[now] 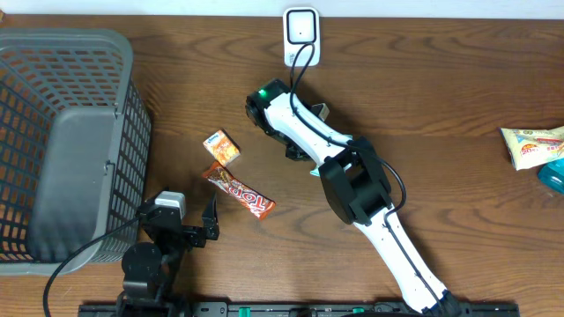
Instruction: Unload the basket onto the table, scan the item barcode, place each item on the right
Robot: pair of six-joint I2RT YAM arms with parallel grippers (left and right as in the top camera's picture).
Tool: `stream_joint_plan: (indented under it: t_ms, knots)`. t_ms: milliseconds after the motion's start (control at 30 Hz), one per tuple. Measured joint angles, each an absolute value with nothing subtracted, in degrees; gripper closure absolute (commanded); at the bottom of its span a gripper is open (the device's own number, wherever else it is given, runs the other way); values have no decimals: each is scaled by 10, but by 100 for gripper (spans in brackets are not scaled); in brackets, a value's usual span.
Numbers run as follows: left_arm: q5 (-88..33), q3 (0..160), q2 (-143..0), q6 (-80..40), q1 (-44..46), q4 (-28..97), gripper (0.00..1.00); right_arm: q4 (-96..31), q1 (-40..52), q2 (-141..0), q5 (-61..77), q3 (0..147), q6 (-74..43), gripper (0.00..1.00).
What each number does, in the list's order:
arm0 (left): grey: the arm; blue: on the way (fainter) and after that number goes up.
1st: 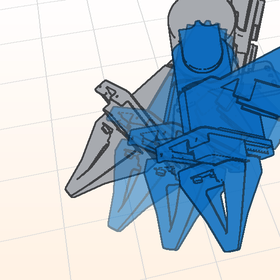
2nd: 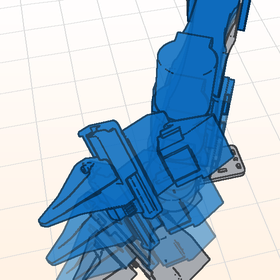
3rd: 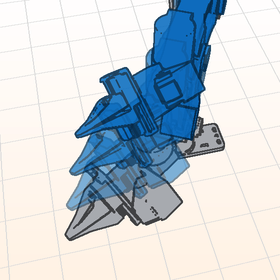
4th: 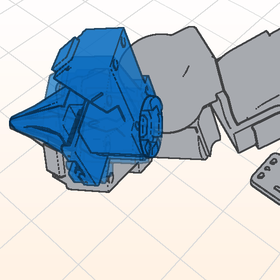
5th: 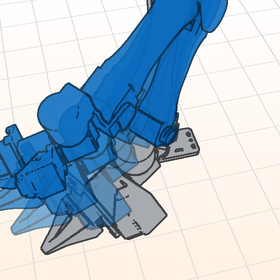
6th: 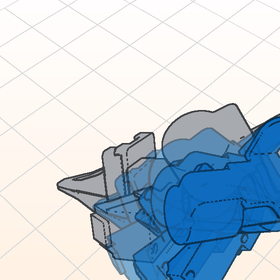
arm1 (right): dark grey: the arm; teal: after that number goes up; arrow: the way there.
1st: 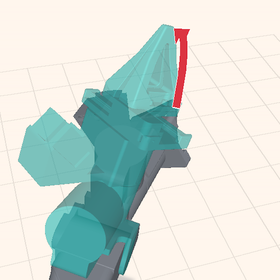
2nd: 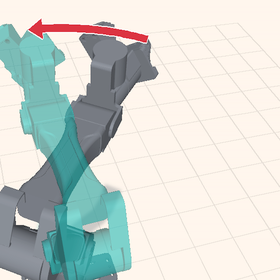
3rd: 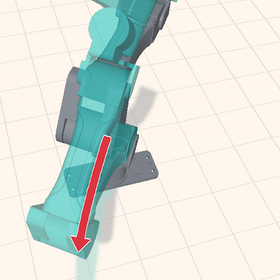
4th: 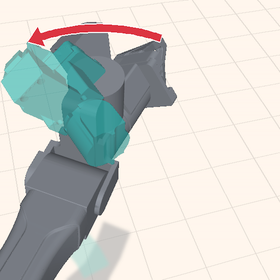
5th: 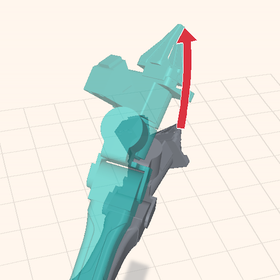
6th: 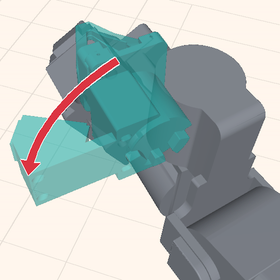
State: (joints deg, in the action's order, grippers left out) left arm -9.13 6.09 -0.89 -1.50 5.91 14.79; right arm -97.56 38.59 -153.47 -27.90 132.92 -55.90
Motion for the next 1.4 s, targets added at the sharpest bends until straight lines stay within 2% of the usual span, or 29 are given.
stream_joint_plan:
  t_ms: [233,400,500,800,933,1200,1400]
  knots:
    - [-91,61,-9,-15,59,148,2,-970,378,-1535,-222,1367,-463,99]
    - [-91,61,-9,-15,59,148,2,-940,347,-1517,30,1431,-222,99]
    - [-91,61,-9,-15,59,148,2,-969,328,-1502,198,1437,-66,99]
    - [-91,61,-9,-15,59,148,2,-975,282,-1499,505,1434,186,99]
    - [-91,61,-9,-15,59,148,2,-975,277,-1499,602,1434,214,99]
    - [-91,61,-9,-15,59,148,2,-975,279,-1499,776,1434,95,99]
    - [-91,61,-9,-15,59,148,2,-975,278,-1499,836,1434,90,99]
